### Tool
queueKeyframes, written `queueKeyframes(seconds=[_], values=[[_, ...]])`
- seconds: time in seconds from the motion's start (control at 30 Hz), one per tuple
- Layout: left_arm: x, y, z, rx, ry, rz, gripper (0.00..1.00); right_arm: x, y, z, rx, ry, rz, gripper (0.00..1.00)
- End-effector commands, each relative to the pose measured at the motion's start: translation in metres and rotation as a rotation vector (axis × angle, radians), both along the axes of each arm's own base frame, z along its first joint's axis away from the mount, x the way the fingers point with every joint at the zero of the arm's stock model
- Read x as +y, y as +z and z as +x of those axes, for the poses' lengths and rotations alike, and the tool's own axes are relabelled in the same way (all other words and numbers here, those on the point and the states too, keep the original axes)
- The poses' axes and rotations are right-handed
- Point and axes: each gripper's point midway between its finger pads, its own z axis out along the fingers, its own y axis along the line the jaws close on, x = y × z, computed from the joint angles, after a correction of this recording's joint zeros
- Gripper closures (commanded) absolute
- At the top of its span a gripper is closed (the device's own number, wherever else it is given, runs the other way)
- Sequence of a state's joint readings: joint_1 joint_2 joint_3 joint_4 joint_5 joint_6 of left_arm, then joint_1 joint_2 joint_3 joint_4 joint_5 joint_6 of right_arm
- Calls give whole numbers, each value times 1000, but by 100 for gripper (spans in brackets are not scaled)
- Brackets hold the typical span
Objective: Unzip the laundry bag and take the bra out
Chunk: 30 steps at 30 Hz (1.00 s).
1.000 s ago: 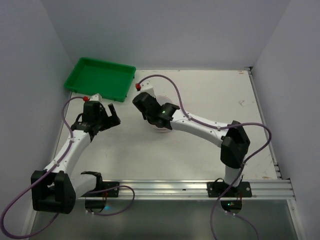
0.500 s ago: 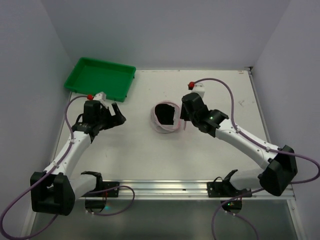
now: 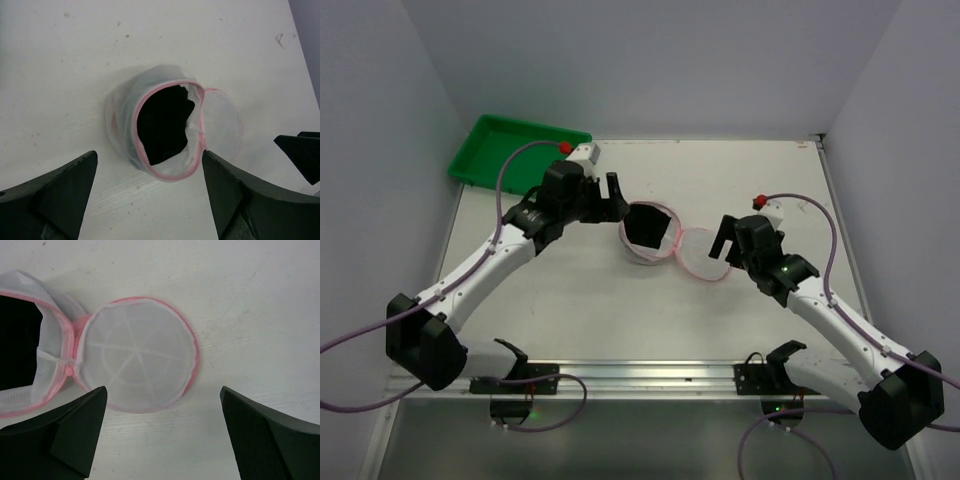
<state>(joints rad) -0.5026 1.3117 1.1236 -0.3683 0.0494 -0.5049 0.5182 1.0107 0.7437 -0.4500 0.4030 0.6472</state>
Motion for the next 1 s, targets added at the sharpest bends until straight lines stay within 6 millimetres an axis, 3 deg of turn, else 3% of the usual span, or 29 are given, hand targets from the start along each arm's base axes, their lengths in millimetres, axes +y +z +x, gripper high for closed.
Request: queueKeyframes(seconds=[0.0, 0.03, 0.07, 0.13, 0.17, 0.23, 0.27, 0.3, 0.33, 0.5, 0.73, 0.97], values=[[-28, 15, 12, -49, 5, 74, 12, -4, 7, 6, -36, -20, 52, 2], [-43, 11, 5, -44, -30, 109, 14, 4, 11, 9, -51, 21, 77, 2], [-51, 10, 15, -55, -7, 149, 15, 9, 12, 10, -58, 49, 93, 2], [-66, 0, 13, -53, -20, 213, 17, 23, 16, 13, -71, 110, 133, 2], [-73, -9, 22, -44, -7, 252, 18, 27, 18, 15, -79, 127, 145, 2], [-86, -20, 20, -26, -24, 303, 21, 36, 21, 20, -89, 161, 158, 2], [-89, -36, 25, -12, -7, 356, 21, 39, 23, 21, -90, 175, 167, 2], [-95, -33, 29, -25, 5, 363, 22, 41, 21, 22, -83, 184, 167, 2], [-100, -49, 28, 4, 6, 400, 23, 43, 22, 24, -90, 192, 166, 2], [-107, -73, 40, 34, 72, 436, 24, 45, 17, 26, -79, 204, 164, 2], [-90, -102, 58, 16, 220, 526, 25, 48, 5, 22, -61, 228, 176, 2], [-94, -137, 53, 57, 214, 502, 28, 55, -3, 22, -50, 259, 189, 2]])
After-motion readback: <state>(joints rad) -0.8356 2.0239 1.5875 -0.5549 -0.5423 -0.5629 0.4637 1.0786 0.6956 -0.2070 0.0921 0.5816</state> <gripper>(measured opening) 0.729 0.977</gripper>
